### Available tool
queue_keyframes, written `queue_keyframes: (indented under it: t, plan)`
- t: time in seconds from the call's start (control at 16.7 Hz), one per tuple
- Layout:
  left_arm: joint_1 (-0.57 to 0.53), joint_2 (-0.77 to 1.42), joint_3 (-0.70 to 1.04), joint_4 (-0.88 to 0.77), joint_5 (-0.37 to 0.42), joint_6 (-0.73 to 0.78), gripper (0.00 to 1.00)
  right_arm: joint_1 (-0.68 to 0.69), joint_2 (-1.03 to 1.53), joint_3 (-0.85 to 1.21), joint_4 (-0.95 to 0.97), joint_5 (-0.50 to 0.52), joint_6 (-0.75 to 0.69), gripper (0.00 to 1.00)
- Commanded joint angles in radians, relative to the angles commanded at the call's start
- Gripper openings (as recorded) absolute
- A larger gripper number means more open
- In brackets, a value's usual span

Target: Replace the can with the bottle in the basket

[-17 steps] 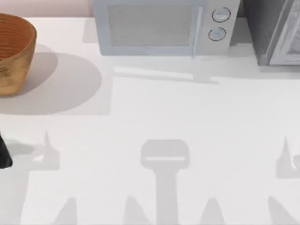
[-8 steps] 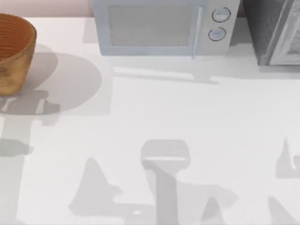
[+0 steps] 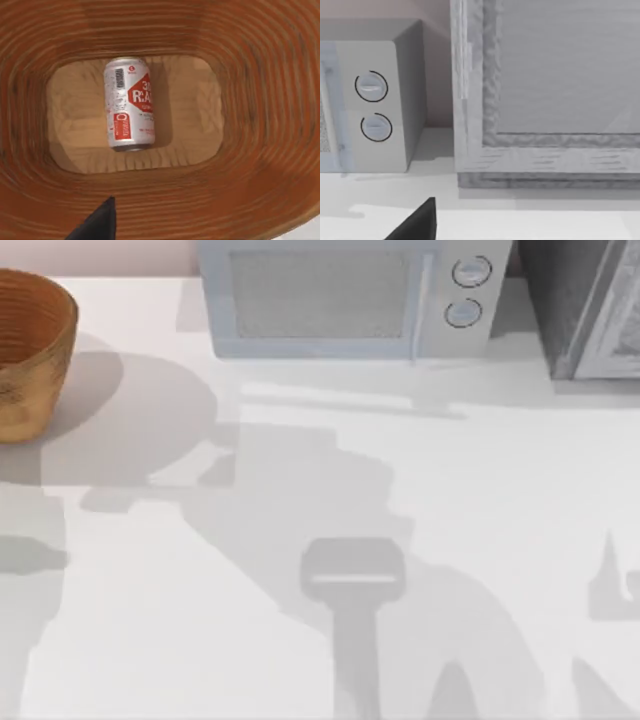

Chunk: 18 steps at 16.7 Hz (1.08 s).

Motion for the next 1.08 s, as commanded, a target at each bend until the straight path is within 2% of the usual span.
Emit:
queue_keyframes:
  t: [0.24, 0.48, 0.66, 1.08]
  plan:
    - [0.040, 0.348, 0.327, -0.169, 0.042, 0.019, 1.00, 0.000, 0.000, 0.000, 0.000, 0.000, 0.000, 1.00]
    - [0.067, 0.593, 0.551, -0.276, 0.069, 0.026, 1.00, 0.000, 0.000, 0.000, 0.000, 0.000, 0.000, 1.00]
    - [0.075, 0.677, 0.627, -0.311, 0.077, 0.027, 1.00, 0.000, 0.000, 0.000, 0.000, 0.000, 0.000, 1.00]
    - [0.067, 0.681, 0.635, -0.310, 0.078, 0.026, 1.00, 0.000, 0.000, 0.000, 0.000, 0.000, 0.000, 1.00]
